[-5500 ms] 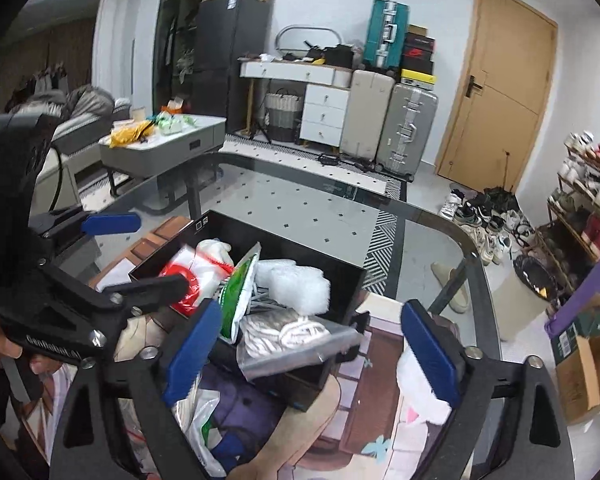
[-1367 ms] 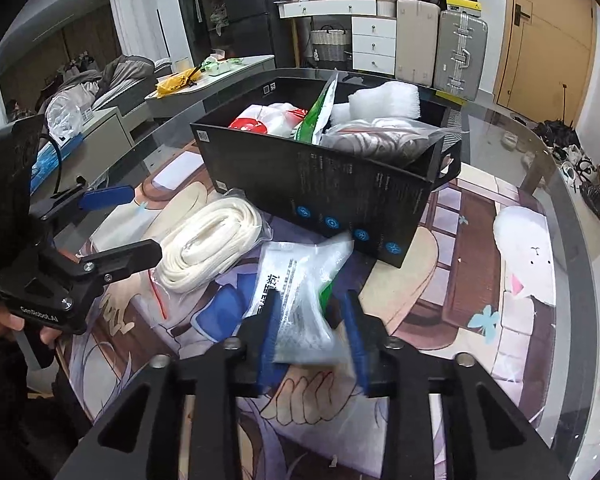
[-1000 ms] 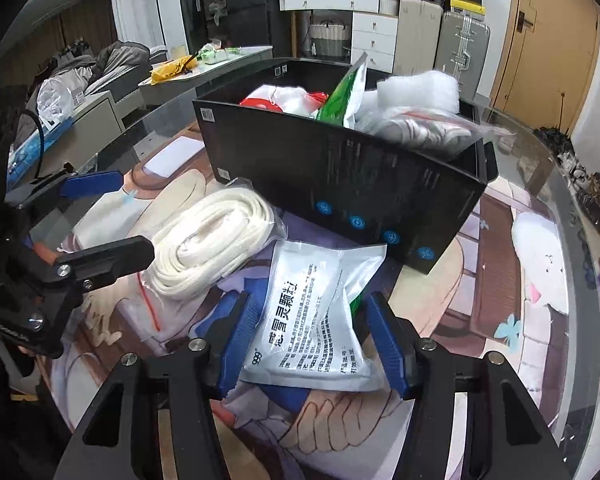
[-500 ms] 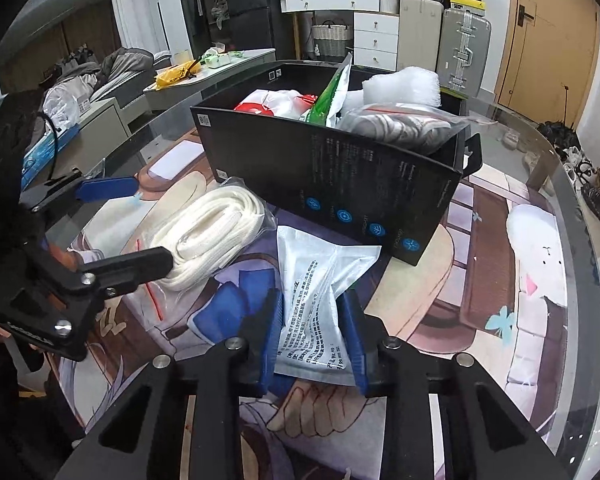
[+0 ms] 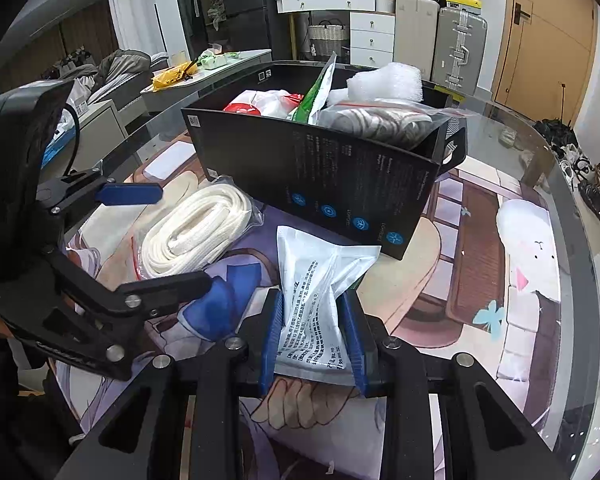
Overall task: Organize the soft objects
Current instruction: 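Grasp the bagged white rope with the left gripper while the right gripper holds the packet, then lift and carry the bagged rope and white packet over the box with both grippers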
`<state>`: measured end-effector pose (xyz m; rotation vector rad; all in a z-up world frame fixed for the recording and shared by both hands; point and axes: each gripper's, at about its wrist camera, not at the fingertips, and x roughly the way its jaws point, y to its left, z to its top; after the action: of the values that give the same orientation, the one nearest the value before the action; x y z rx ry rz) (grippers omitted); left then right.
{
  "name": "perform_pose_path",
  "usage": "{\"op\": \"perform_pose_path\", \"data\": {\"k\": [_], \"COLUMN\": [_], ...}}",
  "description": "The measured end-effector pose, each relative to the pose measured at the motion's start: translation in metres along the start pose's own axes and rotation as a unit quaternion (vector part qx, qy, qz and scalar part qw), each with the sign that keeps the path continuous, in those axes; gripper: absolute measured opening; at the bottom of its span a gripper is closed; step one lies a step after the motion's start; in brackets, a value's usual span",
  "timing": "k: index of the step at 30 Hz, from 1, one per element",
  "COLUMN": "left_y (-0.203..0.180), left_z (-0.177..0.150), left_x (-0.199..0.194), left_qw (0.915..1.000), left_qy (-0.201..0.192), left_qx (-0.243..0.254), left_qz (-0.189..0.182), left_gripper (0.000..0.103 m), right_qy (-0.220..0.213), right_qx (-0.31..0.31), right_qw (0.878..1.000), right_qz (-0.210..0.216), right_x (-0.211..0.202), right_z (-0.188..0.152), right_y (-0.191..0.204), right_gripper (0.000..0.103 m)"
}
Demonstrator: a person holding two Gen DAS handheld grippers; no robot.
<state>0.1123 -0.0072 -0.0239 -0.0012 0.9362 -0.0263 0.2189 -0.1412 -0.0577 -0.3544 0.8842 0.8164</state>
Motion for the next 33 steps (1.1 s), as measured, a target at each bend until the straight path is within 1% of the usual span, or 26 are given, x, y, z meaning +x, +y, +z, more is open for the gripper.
{"op": "perform_pose_path", "data": {"k": [1, 2, 3, 4, 5, 7, 10, 14, 19, 27, 33], "left_y": [0.000, -0.001, 0.000, 0.000, 0.000, 0.000, -0.001, 0.000, 0.004, 0.018, 0.026], "left_z": [0.000, 0.000, 0.000, 0.000, 0.000, 0.000, -0.003, -0.005, -0.008, -0.002, 0.007], "left_x": [-0.001, -0.003, -0.004, -0.006, -0.007, -0.009, -0.012, -0.020, -0.035, -0.063, -0.078], "left_qw": [1.0000, 1.0000, 0.9999, 0.9999, 0.9998, 0.9997, 0.9996, 0.9989, 0.9980, 0.9940, 0.9901], "left_qy": [-0.002, -0.007, -0.010, -0.013, -0.014, -0.016, -0.021, -0.033, -0.051, -0.094, -0.125], "left_qx": [0.001, 0.001, 0.002, 0.003, 0.004, 0.007, 0.007, -0.001, -0.015, -0.040, -0.051], "left_qz": [-0.001, -0.004, -0.007, -0.009, -0.010, -0.015, -0.020, -0.033, -0.035, -0.039, -0.039], "left_gripper": [0.079, 0.067, 0.063, 0.054, 0.048, 0.044, 0.042, 0.041, 0.041, 0.041, 0.041], "right_qy": [0.000, -0.001, -0.002, -0.003, -0.004, -0.007, -0.014, -0.023, -0.041, -0.075, -0.104], "right_qx": [0.000, 0.000, -0.001, -0.001, -0.002, -0.004, -0.005, -0.004, -0.005, -0.006, 0.001], "right_qw": [1.000, 1.000, 1.000, 1.000, 1.000, 1.000, 1.000, 1.000, 0.999, 0.997, 0.994], "right_qz": [0.000, 0.002, 0.003, 0.003, 0.004, 0.005, 0.009, 0.011, 0.016, 0.023, 0.020], "right_x": [0.000, 0.000, -0.001, -0.002, -0.001, -0.003, -0.007, -0.014, -0.026, -0.048, -0.062], "right_z": [0.000, 0.000, 0.000, 0.000, 0.002, 0.002, 0.004, 0.006, 0.009, 0.013, 0.019], "right_y": [0.000, 0.000, 0.001, 0.002, 0.004, 0.005, 0.007, 0.008, 0.009, 0.013, 0.015], "right_gripper": [0.030, 0.030, 0.030, 0.030, 0.030, 0.030, 0.030, 0.030, 0.030, 0.030, 0.030]}}
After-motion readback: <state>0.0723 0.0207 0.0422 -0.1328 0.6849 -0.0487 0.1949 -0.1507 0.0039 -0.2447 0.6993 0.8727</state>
